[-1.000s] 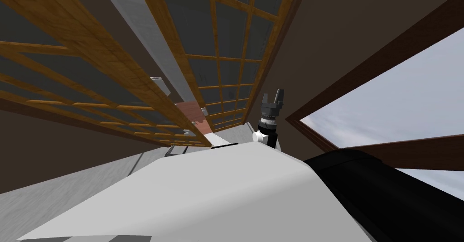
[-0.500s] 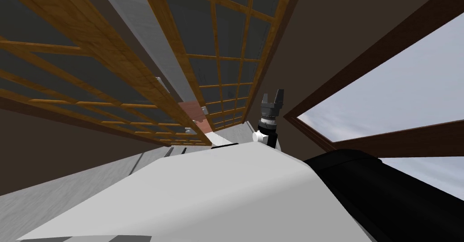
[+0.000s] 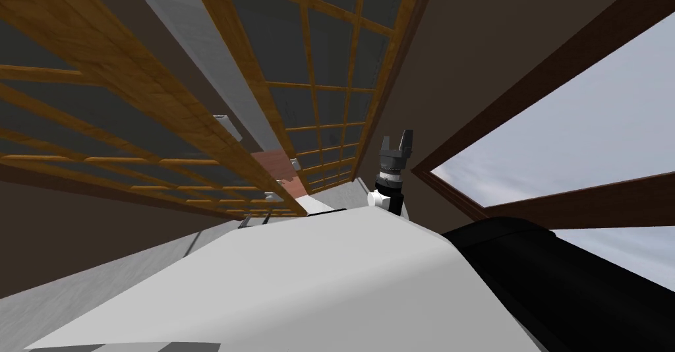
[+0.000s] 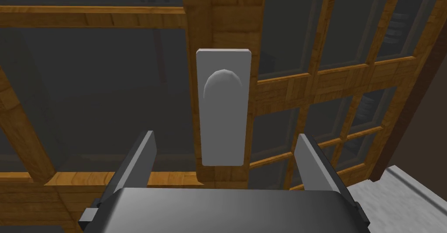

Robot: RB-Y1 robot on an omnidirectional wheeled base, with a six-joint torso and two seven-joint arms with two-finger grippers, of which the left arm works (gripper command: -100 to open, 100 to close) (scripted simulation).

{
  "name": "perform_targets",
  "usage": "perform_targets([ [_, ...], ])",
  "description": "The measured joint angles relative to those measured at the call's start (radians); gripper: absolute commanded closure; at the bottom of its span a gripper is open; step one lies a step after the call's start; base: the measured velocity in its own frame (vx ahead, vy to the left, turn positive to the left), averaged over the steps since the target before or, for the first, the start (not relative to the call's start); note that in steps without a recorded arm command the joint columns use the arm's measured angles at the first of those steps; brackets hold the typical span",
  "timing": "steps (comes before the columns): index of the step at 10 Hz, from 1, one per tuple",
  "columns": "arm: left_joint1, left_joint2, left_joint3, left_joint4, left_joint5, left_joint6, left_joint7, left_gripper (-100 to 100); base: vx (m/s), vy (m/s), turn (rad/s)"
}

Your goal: Pull the door open

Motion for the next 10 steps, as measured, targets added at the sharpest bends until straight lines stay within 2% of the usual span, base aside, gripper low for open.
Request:
perform_targets([
  [1,-0.006,-0.002,0.005,-0.003,0.003,0.013,-0.001,-100,0.189,-0.047,-0.103],
  [2,-0.029,-0.011,0.008,0.032,0.004,0.009,0.002,-100,0.228,-0.026,-0.089],
  [3,-0.029,-0.011,0.015,0.02,0.008,0.019,0.002,-100,0.111,-0.002,-0.008],
  [4,-0.028,-0.01,0.015,0.017,0.009,0.023,0.002,100,-0.021,-0.002,0.025],
  [9,-0.029,-0.011,0.013,0.02,0.007,0.021,0.001,100,-0.019,0.001,-0.006],
  [10,-0.028,-0.011,0.013,0.021,0.007,0.021,0.002,100,-0.121,0.046,-0.17],
])
